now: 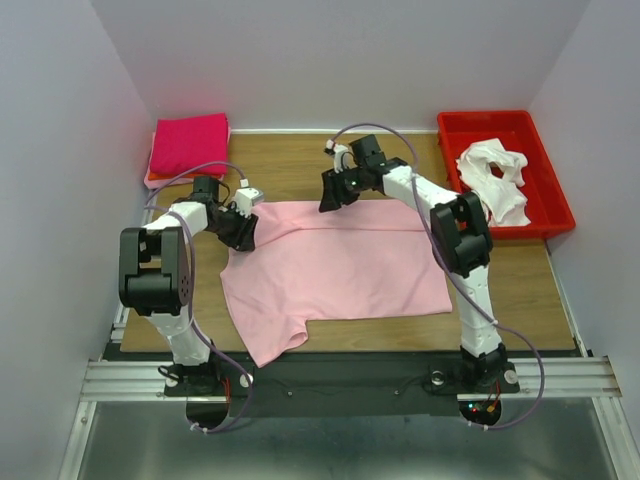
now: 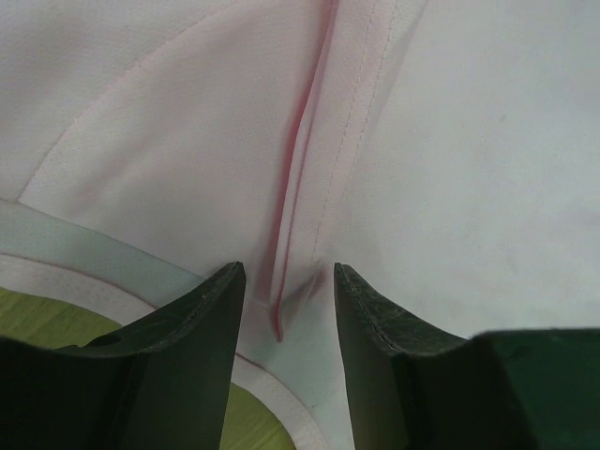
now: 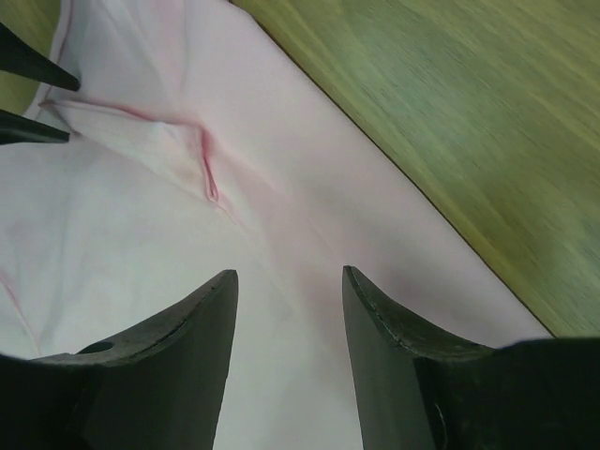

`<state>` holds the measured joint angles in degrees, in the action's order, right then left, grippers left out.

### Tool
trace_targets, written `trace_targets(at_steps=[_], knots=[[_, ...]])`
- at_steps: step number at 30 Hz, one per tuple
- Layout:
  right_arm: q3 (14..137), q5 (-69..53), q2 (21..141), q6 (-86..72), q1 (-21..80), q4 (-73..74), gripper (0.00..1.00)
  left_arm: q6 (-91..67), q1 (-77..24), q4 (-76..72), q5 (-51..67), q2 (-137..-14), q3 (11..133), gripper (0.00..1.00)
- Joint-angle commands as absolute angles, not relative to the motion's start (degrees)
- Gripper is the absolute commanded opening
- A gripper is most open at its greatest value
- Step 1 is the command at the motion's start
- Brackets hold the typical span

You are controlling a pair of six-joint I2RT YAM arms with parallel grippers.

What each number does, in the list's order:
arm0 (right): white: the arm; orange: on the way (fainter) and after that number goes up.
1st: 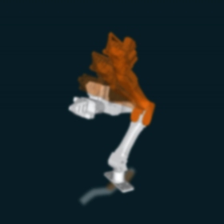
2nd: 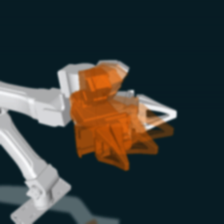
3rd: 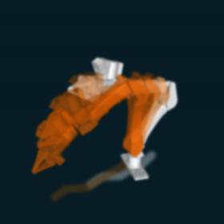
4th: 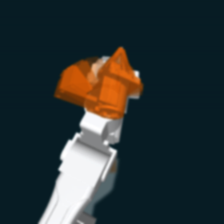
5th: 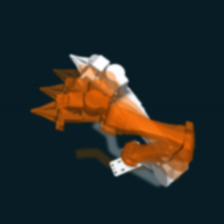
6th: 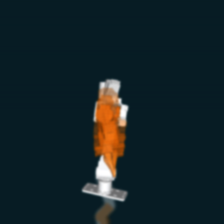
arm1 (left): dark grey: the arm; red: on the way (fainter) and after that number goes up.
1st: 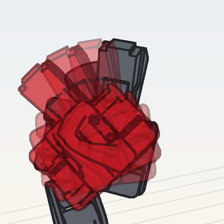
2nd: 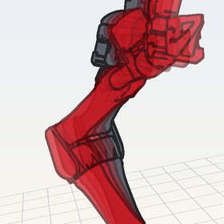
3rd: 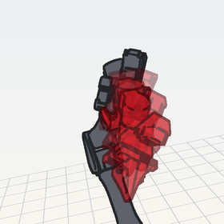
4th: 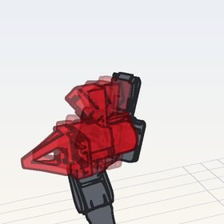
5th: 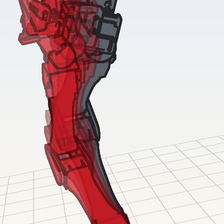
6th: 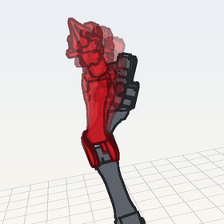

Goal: Fold and stack the t-shirts
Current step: Fold the tshirt

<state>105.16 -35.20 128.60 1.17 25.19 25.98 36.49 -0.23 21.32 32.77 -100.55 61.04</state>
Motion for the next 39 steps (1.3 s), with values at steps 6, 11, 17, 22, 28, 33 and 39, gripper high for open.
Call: trace_targets(at_steps=[6, 11, 17, 22, 28, 33, 39], knots=[[116.2, -36.7, 136.7, -8.1, 31.6, 18.4, 0.54, 38.0, 1.9, 23.6, 36.2, -100.5, 63.0, 0.47], [120.4, -37.0, 141.1, -9.7, 33.4, 18.0, 0.54, 38.3, 2.1, 23.9, 36.7, -101.0, 63.4, 0.44], [121.5, -37.9, 142.6, -10.1, 35.2, 17.5, 0.54, 38.7, 2.5, 24.1, 37.4, -101.2, 63.4, 0.38], [121.7, -37.4, 143.8, -9.8, 36.0, 17.2, 0.54, 38.8, 2.7, 24.1, 37.7, -101.5, 63.5, 0.38], [122.5, -38.7, 144.3, -10.3, 36.4, 17.1, 0.51, 39.0, 2.8, 24.3, 38.2, -101.9, 63.7, 0.3], [122.3, -40.3, 143.4, -10.2, 36.6, 16.8, 0.24, 39.5, 3.0, 25.7, 38.8, -101.3, 64.7, 0.15], [120.4, -41.6, 140.9, -9.8, 36.6, 16.8, 0.14, 40.3, 3.1, 27.2, 39.0, -98.1, 63.7, 0.0]])
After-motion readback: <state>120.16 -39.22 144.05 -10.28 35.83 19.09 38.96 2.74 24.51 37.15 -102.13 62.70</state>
